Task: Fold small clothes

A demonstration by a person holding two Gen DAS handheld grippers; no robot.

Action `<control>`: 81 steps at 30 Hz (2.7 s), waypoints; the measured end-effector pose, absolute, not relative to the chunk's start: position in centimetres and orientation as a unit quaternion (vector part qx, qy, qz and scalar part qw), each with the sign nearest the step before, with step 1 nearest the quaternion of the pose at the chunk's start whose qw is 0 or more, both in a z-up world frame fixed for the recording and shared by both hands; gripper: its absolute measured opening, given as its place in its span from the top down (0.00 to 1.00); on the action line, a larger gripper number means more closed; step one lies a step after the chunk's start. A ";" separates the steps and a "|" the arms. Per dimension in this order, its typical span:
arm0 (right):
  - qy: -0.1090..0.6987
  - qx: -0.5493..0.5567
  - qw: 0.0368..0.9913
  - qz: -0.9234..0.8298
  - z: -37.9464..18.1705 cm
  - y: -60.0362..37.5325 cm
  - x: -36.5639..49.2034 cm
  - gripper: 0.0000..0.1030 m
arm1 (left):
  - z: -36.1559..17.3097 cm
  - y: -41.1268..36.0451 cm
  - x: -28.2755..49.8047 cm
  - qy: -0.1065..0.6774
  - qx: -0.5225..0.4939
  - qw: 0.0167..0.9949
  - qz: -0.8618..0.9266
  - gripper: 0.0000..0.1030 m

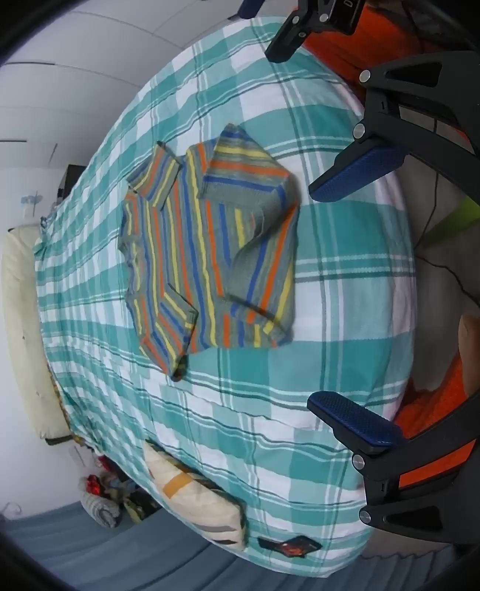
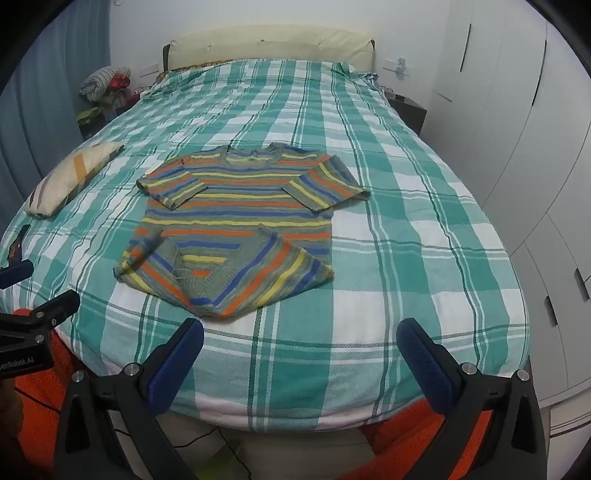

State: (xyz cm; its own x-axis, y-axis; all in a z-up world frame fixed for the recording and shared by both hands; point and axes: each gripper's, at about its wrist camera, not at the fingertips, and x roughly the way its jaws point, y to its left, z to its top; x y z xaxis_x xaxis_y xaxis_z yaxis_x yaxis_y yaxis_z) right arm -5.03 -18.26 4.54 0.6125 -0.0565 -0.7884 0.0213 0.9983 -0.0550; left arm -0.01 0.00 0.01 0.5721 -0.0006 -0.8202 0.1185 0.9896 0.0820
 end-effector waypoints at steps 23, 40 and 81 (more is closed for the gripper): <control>0.446 -0.041 0.894 0.004 4.2 -16.3 -5.2 0.00 | -0.6 -0.2 0.0 0.471 0.054 0.880 -0.036 0.00; 0.453 -0.040 0.891 0.012 3.5 -15.8 -5.1 0.00 | -1.4 -0.4 -0.1 0.480 0.042 0.874 -0.059 0.01; 0.463 -0.055 0.885 0.023 2.6 -14.7 -5.1 0.00 | -1.5 1.0 0.2 0.486 0.026 0.873 -0.026 0.01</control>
State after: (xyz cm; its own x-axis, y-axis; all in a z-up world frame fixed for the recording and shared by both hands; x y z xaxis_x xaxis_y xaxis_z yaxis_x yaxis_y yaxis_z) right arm -5.14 -14.74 2.57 0.5709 -0.0102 -0.8210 -0.0918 0.9929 -0.0762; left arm 0.21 0.99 -1.48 0.5257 -0.0210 -0.8504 0.0708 0.9973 0.0192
